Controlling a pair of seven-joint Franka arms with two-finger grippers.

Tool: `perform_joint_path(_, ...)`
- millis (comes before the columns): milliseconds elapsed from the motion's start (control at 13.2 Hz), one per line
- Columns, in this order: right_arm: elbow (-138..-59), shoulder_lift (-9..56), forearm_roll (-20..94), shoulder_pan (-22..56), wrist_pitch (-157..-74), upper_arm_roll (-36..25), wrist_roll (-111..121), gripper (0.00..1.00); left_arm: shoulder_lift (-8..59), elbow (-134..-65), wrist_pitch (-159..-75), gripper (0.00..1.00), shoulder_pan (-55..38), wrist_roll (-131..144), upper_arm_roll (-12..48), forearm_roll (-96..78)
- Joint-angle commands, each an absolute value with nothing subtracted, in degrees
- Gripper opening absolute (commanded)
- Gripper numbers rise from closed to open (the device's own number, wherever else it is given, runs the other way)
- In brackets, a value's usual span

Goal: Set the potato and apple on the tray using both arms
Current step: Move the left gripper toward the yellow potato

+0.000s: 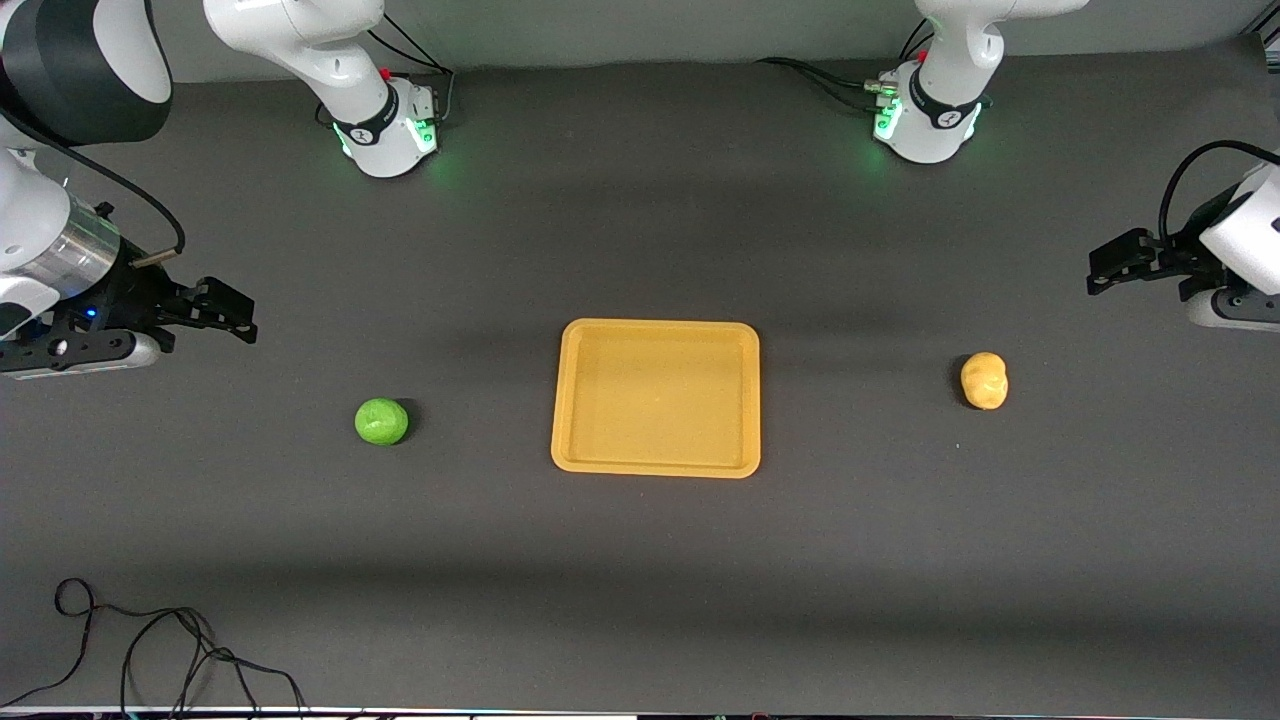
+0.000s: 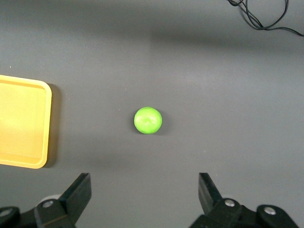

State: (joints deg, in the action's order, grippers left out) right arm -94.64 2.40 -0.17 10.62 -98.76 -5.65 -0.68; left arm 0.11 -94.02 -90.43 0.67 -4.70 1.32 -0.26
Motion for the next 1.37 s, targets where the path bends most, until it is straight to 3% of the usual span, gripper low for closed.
perform_joint_path(0, -93.8, 2.9, -1.2, 11.2, -98.3, -5.9, -1.8, 1.0, -0.9, -94.2, -89.6, 1.0, 1.1, -5.4, 1.1, -0.5)
perform_joint_path(684, -94.2, 2.9, -1.1, 11.1, -98.3, -6.0, -1.7, 1.0, -1.0, -97.7, -91.0, 1.0, 4.4, -9.1, 0.5, -0.2)
perform_joint_path(1064, -94.8, 2.3, -1.1, 11.0, -98.3, -6.6, -1.2, 1.0, -3.9, -118.4, -111.9, 1.0, 4.7, -9.4, 0.9, -0.2)
perform_joint_path(1292, -94.8, 2.0, -1.1, 11.0, -98.1, -6.7, -1.1, 1.0, -1.9, -130.6, -129.3, 1.0, 3.2, -9.3, 1.5, -0.1)
